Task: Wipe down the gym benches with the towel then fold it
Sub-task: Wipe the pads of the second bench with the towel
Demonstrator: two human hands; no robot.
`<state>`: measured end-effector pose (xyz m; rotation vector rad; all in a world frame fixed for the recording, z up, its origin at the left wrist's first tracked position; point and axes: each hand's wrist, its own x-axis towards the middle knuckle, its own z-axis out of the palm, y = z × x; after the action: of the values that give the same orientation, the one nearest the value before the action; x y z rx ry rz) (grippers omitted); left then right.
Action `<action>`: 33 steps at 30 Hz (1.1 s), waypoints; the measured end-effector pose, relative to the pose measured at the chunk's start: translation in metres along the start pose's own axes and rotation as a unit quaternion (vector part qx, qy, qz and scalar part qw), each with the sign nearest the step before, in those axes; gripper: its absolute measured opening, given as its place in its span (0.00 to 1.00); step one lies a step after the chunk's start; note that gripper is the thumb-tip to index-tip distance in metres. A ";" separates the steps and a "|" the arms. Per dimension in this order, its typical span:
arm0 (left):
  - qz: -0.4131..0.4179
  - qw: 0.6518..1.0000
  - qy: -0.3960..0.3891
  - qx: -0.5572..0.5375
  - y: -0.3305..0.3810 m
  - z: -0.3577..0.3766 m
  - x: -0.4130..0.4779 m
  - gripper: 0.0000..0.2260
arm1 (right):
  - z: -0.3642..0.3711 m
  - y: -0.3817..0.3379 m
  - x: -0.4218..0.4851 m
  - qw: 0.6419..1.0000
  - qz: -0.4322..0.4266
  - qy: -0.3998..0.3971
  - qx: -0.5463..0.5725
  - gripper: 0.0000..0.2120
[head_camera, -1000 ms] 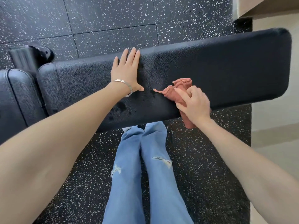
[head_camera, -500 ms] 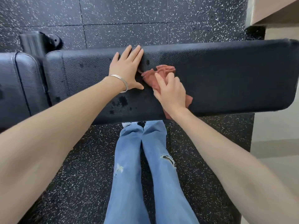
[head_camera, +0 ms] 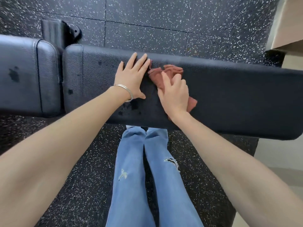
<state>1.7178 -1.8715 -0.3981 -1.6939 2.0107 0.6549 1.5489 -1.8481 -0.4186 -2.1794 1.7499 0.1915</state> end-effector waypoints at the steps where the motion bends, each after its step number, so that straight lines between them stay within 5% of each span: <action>1: 0.002 1.000 -0.002 -0.001 -0.001 0.000 0.000 0.56 | 0.002 -0.005 -0.003 0.999 -0.043 -0.007 -0.014 0.23; 5: 0.006 1.000 -0.002 0.018 -0.009 -0.002 -0.002 0.57 | -0.011 0.017 0.013 0.994 -0.104 0.008 -0.034 0.22; 10: -0.012 1.000 0.005 0.000 -0.023 -0.001 0.001 0.57 | -0.037 0.054 0.072 0.978 0.188 0.039 0.081 0.21; 13: -0.025 1.000 0.011 -0.015 -0.021 0.001 0.002 0.58 | -0.040 0.046 0.094 0.972 0.228 -0.001 0.063 0.21; 17: -0.028 0.999 0.010 -0.023 -0.019 0.001 0.001 0.58 | -0.038 0.022 0.094 0.978 0.198 0.000 0.062 0.20; 25: -0.005 1.000 0.020 -0.020 -0.049 0.005 -0.007 0.55 | -0.025 -0.036 0.076 0.999 0.007 -0.001 0.036 0.21; 33: 0.009 0.999 0.034 -0.029 -0.133 0.014 -0.033 0.54 | -0.036 -0.003 0.098 0.950 0.308 0.016 0.046 0.24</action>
<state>1.8546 -1.8563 -0.4006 -1.7542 2.0748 0.6761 1.5710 -1.9501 -0.4153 -1.5152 2.3547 0.2146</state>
